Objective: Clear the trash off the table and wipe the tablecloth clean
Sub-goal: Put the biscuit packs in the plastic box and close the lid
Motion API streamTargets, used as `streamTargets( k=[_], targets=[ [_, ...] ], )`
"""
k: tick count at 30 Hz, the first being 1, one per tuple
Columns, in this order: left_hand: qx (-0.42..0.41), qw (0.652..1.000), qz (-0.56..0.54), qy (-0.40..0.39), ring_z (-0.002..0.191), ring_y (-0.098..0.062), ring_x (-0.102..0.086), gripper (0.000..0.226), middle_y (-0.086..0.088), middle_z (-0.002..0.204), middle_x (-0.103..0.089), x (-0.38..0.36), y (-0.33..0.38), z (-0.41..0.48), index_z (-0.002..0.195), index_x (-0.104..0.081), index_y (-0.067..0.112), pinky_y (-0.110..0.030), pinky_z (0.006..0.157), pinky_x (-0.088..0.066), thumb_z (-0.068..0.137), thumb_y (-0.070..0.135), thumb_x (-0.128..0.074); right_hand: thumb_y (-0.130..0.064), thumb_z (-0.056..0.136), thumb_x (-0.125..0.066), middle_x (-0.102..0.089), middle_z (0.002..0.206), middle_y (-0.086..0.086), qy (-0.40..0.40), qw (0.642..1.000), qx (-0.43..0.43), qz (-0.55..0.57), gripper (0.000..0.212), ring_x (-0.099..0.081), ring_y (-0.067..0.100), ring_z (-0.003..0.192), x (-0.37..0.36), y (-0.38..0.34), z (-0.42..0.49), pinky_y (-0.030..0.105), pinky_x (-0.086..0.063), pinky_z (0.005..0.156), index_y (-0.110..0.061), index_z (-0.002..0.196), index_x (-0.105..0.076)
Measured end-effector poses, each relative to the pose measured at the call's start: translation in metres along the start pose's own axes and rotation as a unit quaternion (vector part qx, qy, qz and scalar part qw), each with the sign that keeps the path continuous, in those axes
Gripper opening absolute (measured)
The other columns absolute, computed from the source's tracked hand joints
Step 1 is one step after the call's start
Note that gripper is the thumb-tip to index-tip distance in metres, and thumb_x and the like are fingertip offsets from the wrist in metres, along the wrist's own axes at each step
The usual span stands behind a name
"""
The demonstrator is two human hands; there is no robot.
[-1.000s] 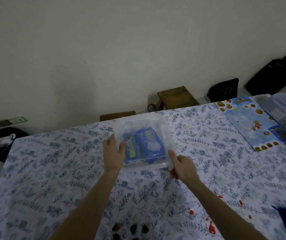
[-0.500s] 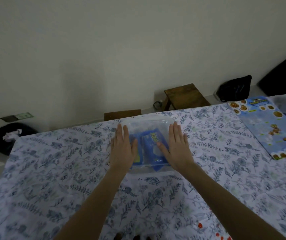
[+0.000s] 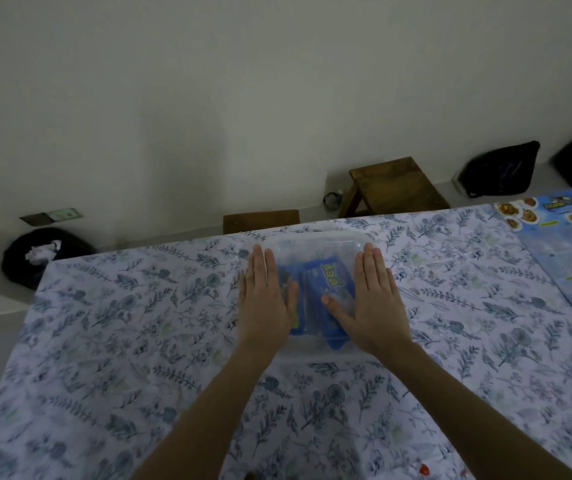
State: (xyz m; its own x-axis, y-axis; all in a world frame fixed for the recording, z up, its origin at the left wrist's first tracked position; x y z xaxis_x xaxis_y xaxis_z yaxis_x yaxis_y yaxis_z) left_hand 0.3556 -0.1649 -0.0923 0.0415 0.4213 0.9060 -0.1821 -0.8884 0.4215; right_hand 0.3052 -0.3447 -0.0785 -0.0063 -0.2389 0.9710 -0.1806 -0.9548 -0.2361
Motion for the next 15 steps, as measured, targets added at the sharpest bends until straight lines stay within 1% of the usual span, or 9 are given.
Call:
streamTargets(
  k=[3, 5, 7, 8, 9, 10, 11, 13, 15],
  targets=[
    [0.007, 0.999, -0.014, -0.033, 0.146, -0.013, 0.012, 0.077, -0.001, 0.161, 0.012, 0.003, 0.001, 0.003, 0.152, 0.005, 0.016, -0.042, 0.123, -0.007, 0.094, 0.061, -0.017, -0.073, 0.085, -0.016, 0.013, 0.159, 0.006, -0.008, 0.999, 0.015, 0.038, 0.094, 0.014, 0.018, 0.145, 0.003, 0.001, 0.002, 0.038, -0.001, 0.120, -0.009, 0.150, 0.005],
    [0.025, 0.997, -0.050, -0.049, 0.149, -0.020, 0.006, 0.075, -0.002, 0.162, 0.011, 0.010, 0.001, 0.000, 0.152, 0.004, 0.019, -0.044, 0.122, -0.009, 0.095, 0.057, -0.024, -0.064, 0.090, -0.024, 0.007, 0.160, 0.005, 0.008, 0.992, -0.003, 0.127, 0.081, 0.003, 0.020, 0.147, 0.008, 0.006, -0.002, 0.041, -0.011, 0.119, -0.012, 0.151, -0.004],
    [0.068, 0.991, -0.112, -0.021, 0.148, -0.027, -0.009, 0.071, -0.009, 0.162, -0.004, 0.019, -0.003, -0.010, 0.153, -0.005, 0.019, -0.044, 0.118, -0.018, 0.097, 0.048, -0.038, -0.048, 0.094, -0.042, -0.011, 0.158, 0.010, 0.060, 0.966, -0.097, 0.233, 0.068, -0.022, 0.028, 0.142, 0.014, 0.018, -0.015, 0.046, -0.031, 0.111, -0.015, 0.148, -0.018],
    [0.089, 0.985, -0.147, -0.006, 0.146, -0.030, -0.018, 0.069, -0.013, 0.159, -0.015, 0.022, -0.008, -0.016, 0.152, -0.012, 0.017, -0.044, 0.116, -0.024, 0.097, 0.042, -0.044, -0.042, 0.094, -0.048, -0.026, 0.152, 0.014, 0.080, 0.948, -0.144, 0.274, 0.063, -0.037, 0.032, 0.133, 0.013, 0.024, -0.023, 0.046, -0.042, 0.102, -0.014, 0.145, -0.026],
    [0.101, 0.979, -0.179, -0.004, 0.142, -0.031, -0.027, 0.065, -0.015, 0.155, -0.025, 0.023, -0.011, -0.023, 0.151, -0.018, 0.016, -0.043, 0.113, -0.029, 0.096, 0.036, -0.048, -0.038, 0.093, -0.051, -0.040, 0.143, 0.017, 0.084, 0.936, -0.172, 0.295, 0.058, -0.050, 0.032, 0.121, 0.011, 0.028, -0.029, 0.042, -0.049, 0.091, -0.011, 0.141, -0.034],
    [0.105, 0.973, -0.204, -0.011, 0.138, -0.030, -0.034, 0.062, -0.015, 0.151, -0.032, 0.022, -0.015, -0.030, 0.150, -0.023, 0.015, -0.041, 0.111, -0.033, 0.096, 0.032, -0.050, -0.036, 0.093, -0.052, -0.051, 0.133, 0.018, 0.075, 0.934, -0.179, 0.300, 0.052, -0.057, 0.031, 0.109, 0.010, 0.029, -0.035, 0.038, -0.050, 0.082, -0.008, 0.136, -0.041],
    [0.107, 0.969, -0.223, -0.021, 0.135, -0.030, -0.038, 0.060, -0.014, 0.148, -0.037, 0.021, -0.019, -0.035, 0.149, -0.026, 0.014, -0.039, 0.109, -0.035, 0.096, 0.030, -0.050, -0.034, 0.093, -0.053, -0.058, 0.125, 0.018, 0.067, 0.937, -0.173, 0.298, 0.047, -0.060, 0.031, 0.103, 0.010, 0.027, -0.038, 0.037, -0.050, 0.078, -0.006, 0.131, -0.048],
    [0.130, 0.960, -0.249, -0.017, 0.133, -0.030, -0.041, 0.056, -0.015, 0.145, -0.042, 0.026, -0.031, -0.040, 0.147, -0.031, 0.012, -0.039, 0.108, -0.037, 0.097, 0.027, -0.051, -0.032, 0.092, -0.055, -0.062, 0.120, 0.017, 0.057, 0.940, -0.158, 0.298, 0.044, -0.060, 0.031, 0.103, 0.010, 0.015, -0.038, 0.039, -0.051, 0.082, -0.005, 0.127, -0.052],
    [0.158, 0.952, -0.260, 0.015, 0.133, -0.031, -0.042, 0.054, -0.015, 0.144, -0.046, 0.039, -0.051, -0.043, 0.146, -0.035, 0.010, -0.043, 0.109, -0.039, 0.097, 0.025, -0.051, -0.032, 0.091, -0.057, -0.062, 0.120, 0.014, 0.047, 0.944, -0.128, 0.301, 0.046, -0.060, 0.030, 0.105, 0.012, -0.009, -0.036, 0.038, -0.050, 0.085, -0.005, 0.128, -0.053]
  ],
)
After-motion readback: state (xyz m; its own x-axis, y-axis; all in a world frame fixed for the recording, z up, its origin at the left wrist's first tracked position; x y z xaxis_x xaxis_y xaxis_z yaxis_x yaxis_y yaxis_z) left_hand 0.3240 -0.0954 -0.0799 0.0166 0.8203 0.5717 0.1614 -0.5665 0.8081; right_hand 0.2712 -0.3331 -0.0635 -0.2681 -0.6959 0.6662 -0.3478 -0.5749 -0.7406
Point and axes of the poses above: each hand's wrist, its own z-axis towards the middle knuckle, its own x-axis out of the back of the hand, y = z × x, the point moved 3 cm from there along z, towards the middle knuckle
